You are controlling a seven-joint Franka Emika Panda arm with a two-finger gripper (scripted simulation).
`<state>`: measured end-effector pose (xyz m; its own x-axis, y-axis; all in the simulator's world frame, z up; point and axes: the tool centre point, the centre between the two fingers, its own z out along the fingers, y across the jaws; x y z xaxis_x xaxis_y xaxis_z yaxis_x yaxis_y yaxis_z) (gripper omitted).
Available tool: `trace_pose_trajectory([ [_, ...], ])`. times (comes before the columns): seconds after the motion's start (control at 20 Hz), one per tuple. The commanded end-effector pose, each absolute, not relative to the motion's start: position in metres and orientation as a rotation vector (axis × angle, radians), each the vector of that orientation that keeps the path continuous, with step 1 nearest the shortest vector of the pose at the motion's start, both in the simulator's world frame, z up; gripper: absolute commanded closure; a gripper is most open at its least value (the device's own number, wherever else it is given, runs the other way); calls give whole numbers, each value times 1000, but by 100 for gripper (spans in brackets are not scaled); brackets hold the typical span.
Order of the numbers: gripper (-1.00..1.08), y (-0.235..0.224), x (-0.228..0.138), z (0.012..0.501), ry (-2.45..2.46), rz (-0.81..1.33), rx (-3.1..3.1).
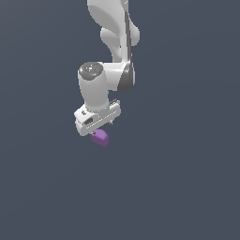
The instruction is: Pick up the object and move it to a goal position.
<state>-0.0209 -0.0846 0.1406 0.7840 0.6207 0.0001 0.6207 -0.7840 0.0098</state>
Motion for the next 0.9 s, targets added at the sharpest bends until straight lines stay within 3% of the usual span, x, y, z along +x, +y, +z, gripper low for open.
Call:
trace_pose_trajectory([
  [0.0, -92, -87, -23, 136, 1123, 4, 2925],
  [0.85, -92, -100, -33, 116, 1578, 0, 2716],
])
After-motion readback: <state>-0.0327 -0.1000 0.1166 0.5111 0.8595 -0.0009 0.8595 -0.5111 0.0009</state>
